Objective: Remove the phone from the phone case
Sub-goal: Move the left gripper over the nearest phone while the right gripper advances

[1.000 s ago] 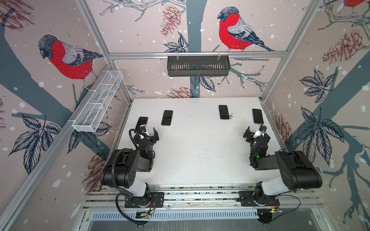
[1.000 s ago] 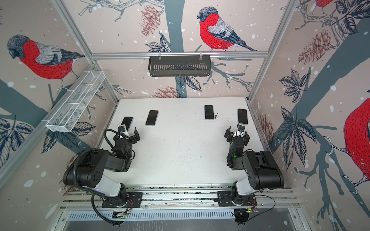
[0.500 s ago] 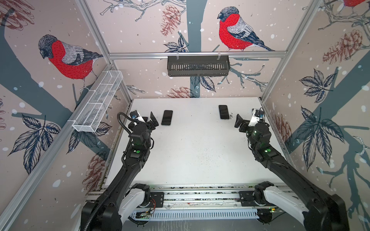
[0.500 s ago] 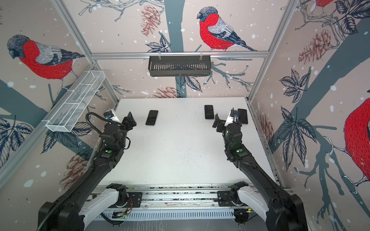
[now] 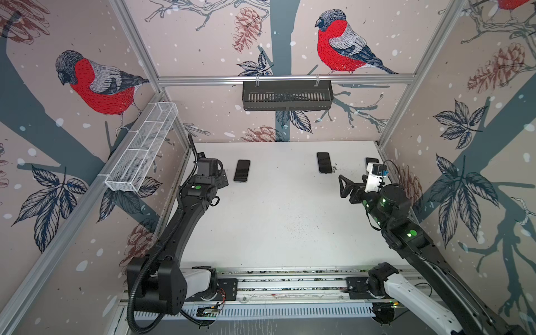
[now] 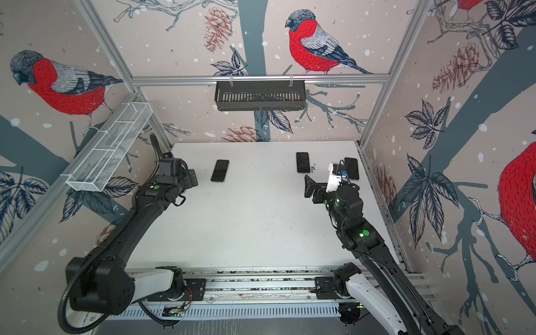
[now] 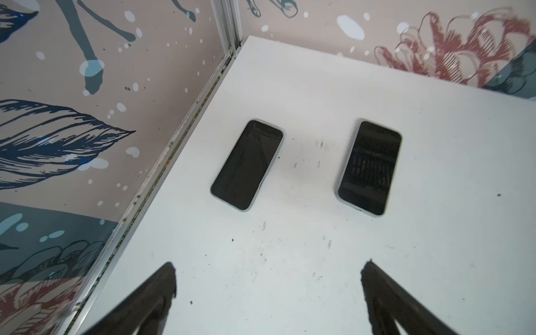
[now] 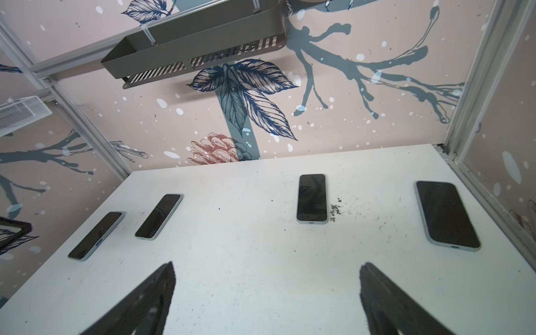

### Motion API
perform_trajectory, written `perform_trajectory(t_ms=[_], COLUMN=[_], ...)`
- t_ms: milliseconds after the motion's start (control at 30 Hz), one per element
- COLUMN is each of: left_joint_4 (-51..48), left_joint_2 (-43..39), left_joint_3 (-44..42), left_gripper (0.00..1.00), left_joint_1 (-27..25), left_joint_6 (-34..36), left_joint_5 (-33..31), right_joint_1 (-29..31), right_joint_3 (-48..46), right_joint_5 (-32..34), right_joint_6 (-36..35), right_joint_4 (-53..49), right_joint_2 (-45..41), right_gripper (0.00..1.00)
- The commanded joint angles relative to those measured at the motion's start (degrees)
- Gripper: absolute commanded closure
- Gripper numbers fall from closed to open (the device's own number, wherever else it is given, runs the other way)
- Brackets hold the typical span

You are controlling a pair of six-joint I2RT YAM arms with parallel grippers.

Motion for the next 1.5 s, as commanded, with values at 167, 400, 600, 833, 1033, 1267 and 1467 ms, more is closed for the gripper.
perform_trajectory(t_ms=[167,400,600,833,1033,1267,1467], left_joint_4=[-5.5,-8.1,-7.3,-7.7,-7.2,-8.0,-8.0], left_joint_2=[15.5,28.4,34.2,39.9,42.4,43.4,45.0], left_joint_3=[6.7,15.8,19.8,22.6,23.7,25.2,25.8], left_gripper=[0.02,0.05,0.07,0.06,0.06,0.05,0.05], left_joint_1=[2.6,3.8,6.8,11.0,13.1,15.6,16.0], left_joint_6=[10.3,11.0,12.8,14.0,13.9,13.6,13.5], left_joint_5=[1.7,1.5,5.9,11.9,14.9,16.3,16.2], right_joint_1=[2.3,8.0,10.8,12.3,14.3,15.9,16.1], right_joint_3=[-6.0,-9.5,-11.4,-14.8,-13.0,-12.1,-9.9], right_joint_5=[-6.8,-4.6,-3.4,-3.9,-3.4,-2.2,-1.0], right_joint_6=[7.4,9.8,10.9,12.1,12.2,11.3,10.7], right_joint_4=[0.3,0.0,0.5,6.1,6.9,7.7,5.2], right_joint_2=[-0.2,0.7,1.8,7.3,11.9,14.4,16.0], right_gripper=[0.00,0.00,0.00,0.00,0.00,0.00,0.00])
